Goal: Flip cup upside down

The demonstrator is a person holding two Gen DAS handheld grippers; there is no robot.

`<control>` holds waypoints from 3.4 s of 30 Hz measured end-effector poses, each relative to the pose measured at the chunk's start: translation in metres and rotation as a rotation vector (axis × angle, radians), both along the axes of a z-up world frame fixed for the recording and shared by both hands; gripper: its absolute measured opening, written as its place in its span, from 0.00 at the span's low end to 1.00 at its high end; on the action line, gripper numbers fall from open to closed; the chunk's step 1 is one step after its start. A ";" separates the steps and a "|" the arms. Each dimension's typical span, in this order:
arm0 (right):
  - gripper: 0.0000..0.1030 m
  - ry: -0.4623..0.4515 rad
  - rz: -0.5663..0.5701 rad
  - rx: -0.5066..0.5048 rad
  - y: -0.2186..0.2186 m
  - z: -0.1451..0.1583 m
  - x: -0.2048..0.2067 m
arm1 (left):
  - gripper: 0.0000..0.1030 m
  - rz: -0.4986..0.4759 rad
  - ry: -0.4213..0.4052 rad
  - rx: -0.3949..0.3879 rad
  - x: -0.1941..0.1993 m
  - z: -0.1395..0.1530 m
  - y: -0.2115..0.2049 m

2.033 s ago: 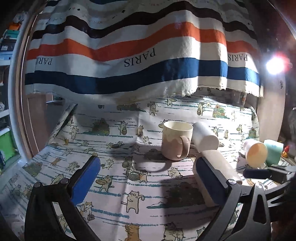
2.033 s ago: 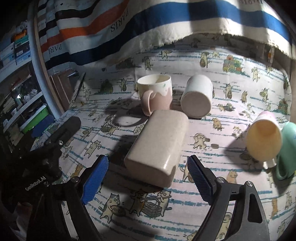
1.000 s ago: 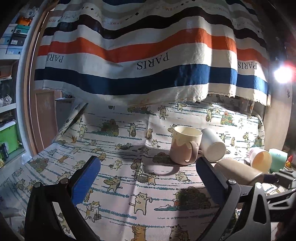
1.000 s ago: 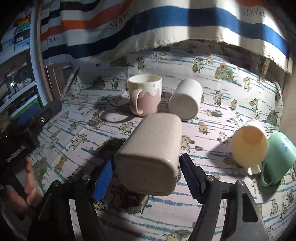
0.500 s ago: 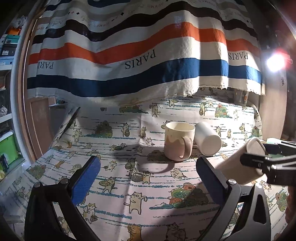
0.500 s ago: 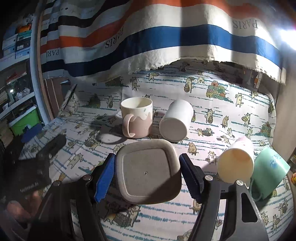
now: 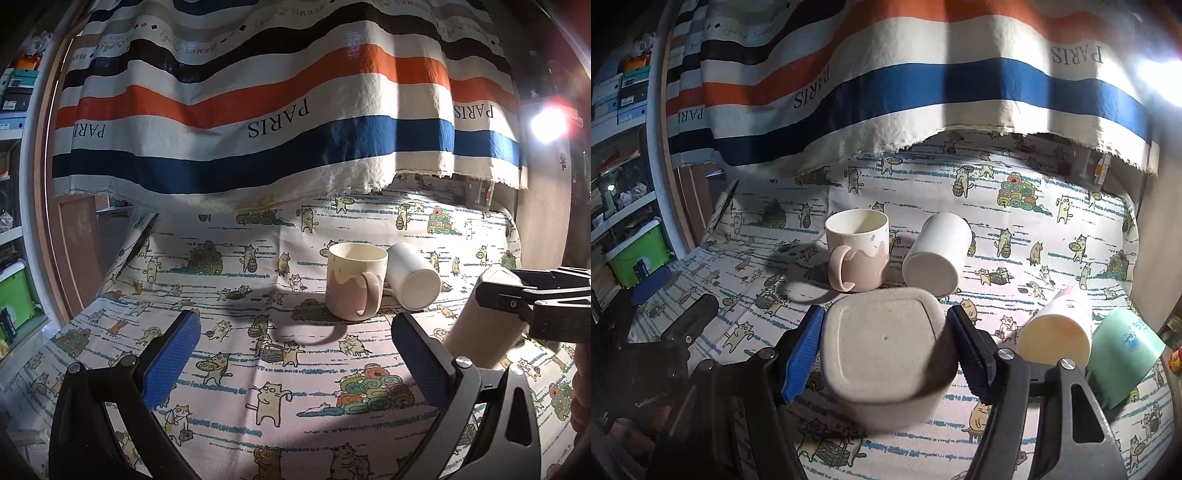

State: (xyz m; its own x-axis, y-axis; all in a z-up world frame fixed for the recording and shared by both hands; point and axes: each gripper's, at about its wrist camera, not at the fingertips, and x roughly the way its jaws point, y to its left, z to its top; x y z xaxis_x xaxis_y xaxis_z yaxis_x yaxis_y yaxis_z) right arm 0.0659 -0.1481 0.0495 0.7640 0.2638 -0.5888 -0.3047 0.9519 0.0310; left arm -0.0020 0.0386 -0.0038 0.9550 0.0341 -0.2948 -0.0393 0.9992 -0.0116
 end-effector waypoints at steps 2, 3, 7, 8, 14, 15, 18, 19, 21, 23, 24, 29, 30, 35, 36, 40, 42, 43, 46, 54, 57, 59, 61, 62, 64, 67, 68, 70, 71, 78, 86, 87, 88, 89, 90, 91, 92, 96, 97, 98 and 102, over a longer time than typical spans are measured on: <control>0.66 -0.005 -0.005 0.002 0.000 -0.002 0.001 | 1.00 0.000 0.000 0.000 0.000 0.000 0.000; 0.66 -0.014 -0.008 0.002 0.000 -0.003 0.000 | 1.00 0.000 0.000 0.000 0.000 0.000 0.000; 0.67 -0.014 -0.010 -0.003 -0.001 -0.004 0.002 | 1.00 0.000 0.000 0.000 0.000 0.000 0.000; 0.69 -0.014 -0.012 -0.001 -0.001 -0.004 0.002 | 1.00 0.000 0.000 0.000 0.000 0.000 0.000; 0.74 -0.025 -0.017 0.005 -0.005 -0.002 0.000 | 1.00 0.000 0.000 0.000 0.000 0.000 0.000; 0.77 -0.028 -0.018 0.007 -0.006 -0.002 -0.001 | 1.00 0.000 0.000 0.000 0.000 0.000 0.000; 0.83 -0.049 -0.026 0.009 -0.010 0.002 -0.006 | 1.00 -0.001 -0.001 0.000 0.000 0.000 0.000; 0.83 -0.055 -0.027 0.008 -0.012 0.003 -0.007 | 1.00 -0.001 -0.001 0.000 0.000 0.000 0.000; 0.83 -0.072 -0.035 0.006 -0.015 0.006 -0.011 | 1.00 -0.006 -0.002 -0.002 0.000 0.000 0.000; 0.83 -0.087 -0.047 0.007 -0.020 0.008 -0.015 | 1.00 -0.010 -0.002 -0.002 0.000 0.000 0.000; 0.83 -0.094 -0.050 0.009 -0.023 0.008 -0.016 | 1.00 -0.011 -0.003 -0.003 0.000 0.000 0.000; 0.91 -0.174 -0.117 -0.001 -0.040 0.006 -0.029 | 1.00 -0.025 -0.006 0.002 -0.002 0.001 -0.002; 0.94 -0.187 -0.121 0.005 -0.043 0.005 -0.031 | 1.00 -0.026 -0.007 0.003 -0.002 0.001 -0.002; 1.00 -0.229 -0.099 0.053 -0.057 0.000 -0.044 | 1.00 -0.034 -0.002 0.004 0.000 0.001 -0.003; 1.00 -0.238 -0.095 0.051 -0.058 -0.001 -0.046 | 1.00 -0.036 -0.001 0.004 -0.001 0.000 -0.004; 1.00 -0.245 -0.091 0.046 -0.059 -0.008 -0.050 | 1.00 -0.038 -0.004 0.008 -0.003 0.000 -0.008; 1.00 -0.241 -0.104 0.039 -0.060 -0.012 -0.049 | 1.00 -0.051 -0.004 0.009 -0.005 0.000 -0.012; 1.00 -0.241 -0.108 0.037 -0.061 -0.014 -0.049 | 1.00 -0.062 -0.002 0.002 -0.006 0.000 -0.015; 1.00 -0.235 -0.105 0.056 -0.065 -0.018 -0.050 | 1.00 -0.092 0.000 0.005 -0.006 0.001 -0.024; 1.00 -0.263 -0.124 0.014 -0.059 -0.018 -0.055 | 1.00 -0.132 0.009 0.012 -0.006 0.001 -0.039; 1.00 -0.261 -0.095 0.034 -0.059 -0.017 -0.057 | 1.00 -0.126 0.015 -0.002 -0.004 0.001 -0.036; 1.00 -0.256 -0.090 0.031 -0.058 -0.017 -0.056 | 1.00 -0.118 0.020 0.003 -0.003 0.000 -0.036; 1.00 -0.257 -0.089 0.033 -0.058 -0.017 -0.056 | 1.00 -0.118 0.019 0.004 -0.004 0.000 -0.036; 1.00 -0.258 -0.089 0.033 -0.058 -0.017 -0.056 | 1.00 -0.121 0.018 0.002 -0.004 0.000 -0.036; 1.00 -0.260 -0.088 0.033 -0.058 -0.017 -0.056 | 1.00 -0.120 0.015 0.003 -0.005 0.000 -0.036; 1.00 -0.261 -0.089 0.033 -0.058 -0.017 -0.057 | 1.00 -0.118 0.009 0.004 -0.005 0.001 -0.036; 1.00 -0.261 -0.089 0.033 -0.058 -0.017 -0.057 | 1.00 -0.117 0.008 0.004 -0.006 0.001 -0.036; 1.00 -0.260 -0.089 0.033 -0.058 -0.017 -0.057 | 1.00 -0.113 0.009 0.003 -0.006 0.001 -0.036; 1.00 -0.259 -0.089 0.033 -0.058 -0.017 -0.057 | 1.00 -0.112 0.009 0.003 -0.006 0.000 -0.036; 1.00 -0.259 -0.090 0.033 -0.059 -0.017 -0.057 | 1.00 -0.109 0.004 0.003 -0.007 0.001 -0.036; 1.00 -0.260 -0.088 0.033 -0.059 -0.017 -0.057 | 1.00 -0.109 0.004 0.003 -0.007 0.001 -0.035; 1.00 -0.260 -0.088 0.033 -0.059 -0.017 -0.057 | 1.00 -0.109 0.004 0.003 -0.007 0.001 -0.035; 1.00 -0.260 -0.088 0.033 -0.059 -0.017 -0.057 | 1.00 -0.109 0.004 0.003 -0.007 0.001 -0.035; 1.00 -0.260 -0.088 0.033 -0.059 -0.017 -0.057 | 1.00 -0.109 0.004 0.003 -0.007 0.001 -0.035; 1.00 -0.260 -0.088 0.033 -0.059 -0.017 -0.057 | 1.00 -0.109 0.004 0.003 -0.007 0.001 -0.035; 1.00 -0.260 -0.088 0.033 -0.059 -0.017 -0.057 | 1.00 -0.108 0.004 0.003 -0.007 0.001 -0.035; 1.00 -0.260 -0.088 0.033 -0.059 -0.017 -0.057 | 1.00 -0.109 0.004 0.003 -0.007 0.001 -0.035; 1.00 -0.260 -0.088 0.033 -0.059 -0.017 -0.057 | 1.00 -0.108 0.004 0.003 -0.007 0.001 -0.035; 1.00 -0.260 -0.088 0.033 -0.059 -0.017 -0.057 | 1.00 -0.106 0.004 0.003 -0.007 0.001 -0.035; 1.00 -0.259 -0.088 0.033 -0.059 -0.017 -0.057 | 1.00 -0.105 0.003 0.002 -0.007 0.001 -0.035; 1.00 -0.260 -0.088 0.033 -0.059 -0.017 -0.057 | 1.00 -0.104 0.003 0.002 -0.007 0.001 -0.034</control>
State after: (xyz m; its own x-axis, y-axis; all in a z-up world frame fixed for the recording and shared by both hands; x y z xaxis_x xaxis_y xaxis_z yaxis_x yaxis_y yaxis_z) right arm 0.0093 -0.2069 0.0325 0.9091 0.2055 -0.3623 -0.2226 0.9749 -0.0056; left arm -0.0094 0.0042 -0.0027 0.9523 -0.0649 -0.2980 0.0650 0.9978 -0.0098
